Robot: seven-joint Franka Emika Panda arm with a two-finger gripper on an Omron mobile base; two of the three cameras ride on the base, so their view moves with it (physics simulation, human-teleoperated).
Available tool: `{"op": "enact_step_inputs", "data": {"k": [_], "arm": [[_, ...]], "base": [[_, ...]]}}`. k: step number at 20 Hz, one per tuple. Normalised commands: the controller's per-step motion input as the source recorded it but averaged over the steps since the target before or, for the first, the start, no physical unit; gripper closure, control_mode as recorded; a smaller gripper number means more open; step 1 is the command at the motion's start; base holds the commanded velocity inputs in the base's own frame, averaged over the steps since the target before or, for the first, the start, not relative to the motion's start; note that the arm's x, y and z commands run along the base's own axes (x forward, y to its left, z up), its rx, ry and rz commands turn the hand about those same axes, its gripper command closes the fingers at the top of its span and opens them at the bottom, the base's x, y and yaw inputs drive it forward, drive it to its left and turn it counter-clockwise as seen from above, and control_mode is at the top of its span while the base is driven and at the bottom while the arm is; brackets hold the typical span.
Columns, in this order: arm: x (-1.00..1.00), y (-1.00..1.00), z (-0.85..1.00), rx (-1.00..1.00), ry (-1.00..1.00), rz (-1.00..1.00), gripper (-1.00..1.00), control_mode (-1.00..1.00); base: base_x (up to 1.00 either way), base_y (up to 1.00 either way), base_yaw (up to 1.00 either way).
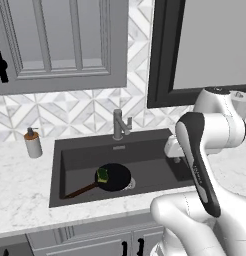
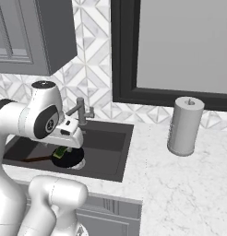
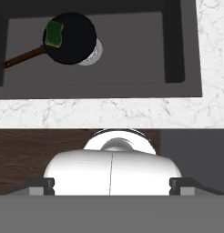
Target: Pick the pan and sponge and place them into the sink. Then turn on the water.
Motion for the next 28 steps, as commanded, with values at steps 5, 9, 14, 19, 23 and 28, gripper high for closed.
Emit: {"op": "enact_step_inputs", "data": {"k": [5,9,14,19,23,28], "arm": [[0.35,0.0,0.0,0.01,-0.06,0.0,-1.0,-1.0],[0.73,0.0,0.0,0.04,-0.17,0.01,-1.0,-1.0],[0.43,-0.02,0.0,0.03,-0.34,0.01,-1.0,-1.0],[0.08,0.0,-0.13,0.02,-0.37,0.0,-1.0,-1.0],[0.1,-0.01,-0.01,0.04,-0.33,0.0,-1.0,-1.0],[0.08,-0.06,0.0,0.06,-0.25,0.0,-1.0,-1.0]], "base": [[0.07,0.0,0.0],[0.0,0.0,0.0],[0.0,0.0,0.0],[0.0,0.0,0.0],[0.0,0.0,0.0],[0.0,0.0,0.0]]}}
